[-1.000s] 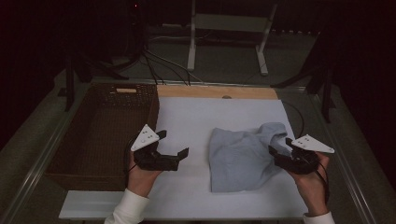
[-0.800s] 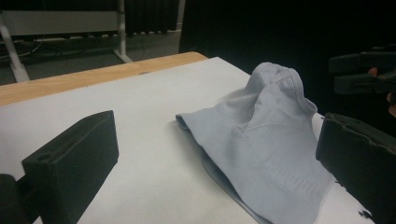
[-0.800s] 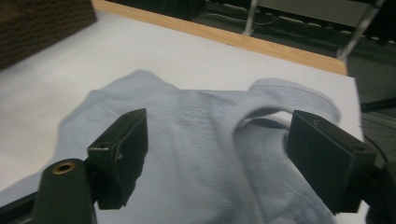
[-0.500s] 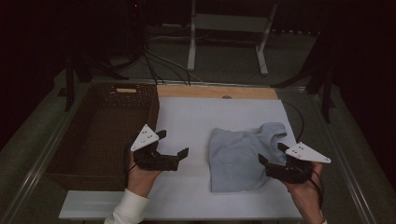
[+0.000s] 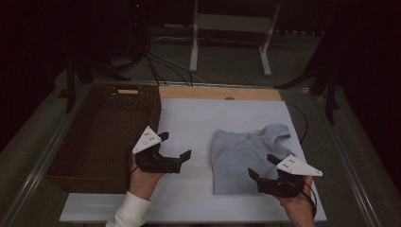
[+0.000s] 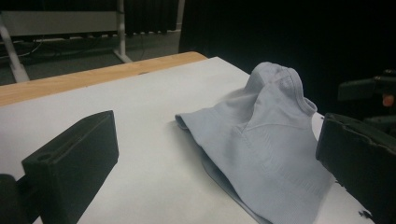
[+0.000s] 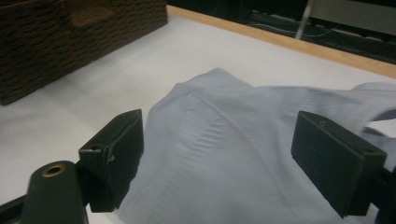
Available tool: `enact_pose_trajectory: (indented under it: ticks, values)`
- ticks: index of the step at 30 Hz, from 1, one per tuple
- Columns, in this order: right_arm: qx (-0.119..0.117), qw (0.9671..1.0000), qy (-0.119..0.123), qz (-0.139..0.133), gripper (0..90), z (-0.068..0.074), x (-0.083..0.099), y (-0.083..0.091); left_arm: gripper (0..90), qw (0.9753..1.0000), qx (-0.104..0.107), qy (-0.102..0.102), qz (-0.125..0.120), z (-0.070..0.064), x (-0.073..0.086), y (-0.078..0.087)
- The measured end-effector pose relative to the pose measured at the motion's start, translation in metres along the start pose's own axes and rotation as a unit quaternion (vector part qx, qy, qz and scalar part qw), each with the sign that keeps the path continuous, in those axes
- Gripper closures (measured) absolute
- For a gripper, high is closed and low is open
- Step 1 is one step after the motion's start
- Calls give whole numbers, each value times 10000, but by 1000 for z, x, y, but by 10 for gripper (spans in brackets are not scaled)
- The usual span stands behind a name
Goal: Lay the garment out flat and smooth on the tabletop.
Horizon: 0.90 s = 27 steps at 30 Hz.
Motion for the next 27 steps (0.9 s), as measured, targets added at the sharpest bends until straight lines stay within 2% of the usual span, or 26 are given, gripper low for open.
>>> enact_pose_trajectory:
  ticks: [16,27]
  values:
    - [-546,9983,67,198,171,37,25,-20,5,10000,21,-1,10,-1,1,-1]
    - [-663,9964,38,536,178,42,41,-36,5,10000,19,-2,2,-1,0,-1]
Point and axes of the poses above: each handheld gripper's, and its own axes: y roughly backward along the jaws, x roughly out of its underside, z roughly to its left, the point moved 3 cm from there along -y, roughly forward along the jaws
